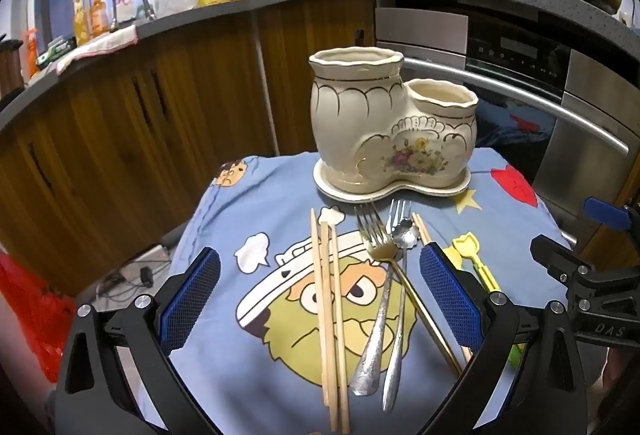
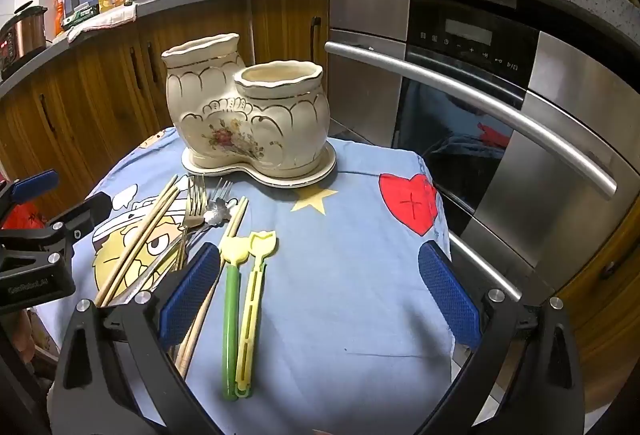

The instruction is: Organize utensils

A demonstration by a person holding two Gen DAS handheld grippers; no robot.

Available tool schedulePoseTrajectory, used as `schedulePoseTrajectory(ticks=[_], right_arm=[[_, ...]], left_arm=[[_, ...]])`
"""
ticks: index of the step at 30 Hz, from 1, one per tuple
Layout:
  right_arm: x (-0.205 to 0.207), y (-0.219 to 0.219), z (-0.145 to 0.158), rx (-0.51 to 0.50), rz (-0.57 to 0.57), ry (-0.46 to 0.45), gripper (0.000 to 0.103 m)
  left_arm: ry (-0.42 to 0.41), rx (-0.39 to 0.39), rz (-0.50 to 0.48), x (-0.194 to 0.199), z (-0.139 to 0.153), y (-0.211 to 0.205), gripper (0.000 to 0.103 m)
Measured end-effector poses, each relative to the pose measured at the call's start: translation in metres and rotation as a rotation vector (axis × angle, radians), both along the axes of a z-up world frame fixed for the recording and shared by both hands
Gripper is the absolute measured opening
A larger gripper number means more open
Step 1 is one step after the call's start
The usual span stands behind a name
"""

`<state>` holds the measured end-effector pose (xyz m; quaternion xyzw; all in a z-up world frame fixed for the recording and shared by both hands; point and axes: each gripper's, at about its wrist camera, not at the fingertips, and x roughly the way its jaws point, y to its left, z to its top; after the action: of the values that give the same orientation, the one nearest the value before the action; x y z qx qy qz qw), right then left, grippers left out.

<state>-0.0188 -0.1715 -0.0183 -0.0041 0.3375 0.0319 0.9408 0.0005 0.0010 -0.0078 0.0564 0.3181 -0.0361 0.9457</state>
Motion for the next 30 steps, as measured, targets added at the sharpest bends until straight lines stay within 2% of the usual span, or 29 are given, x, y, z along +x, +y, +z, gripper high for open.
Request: schedulePoseTrajectory(ticks=[30], right_arm=[[0.0015,0.0,-0.0033,-0.007,0.003,-0.001,0.098]], left_arm=[[0.013,-0.005,0.007,0.0041,-0.0044,0.0032,0.099]])
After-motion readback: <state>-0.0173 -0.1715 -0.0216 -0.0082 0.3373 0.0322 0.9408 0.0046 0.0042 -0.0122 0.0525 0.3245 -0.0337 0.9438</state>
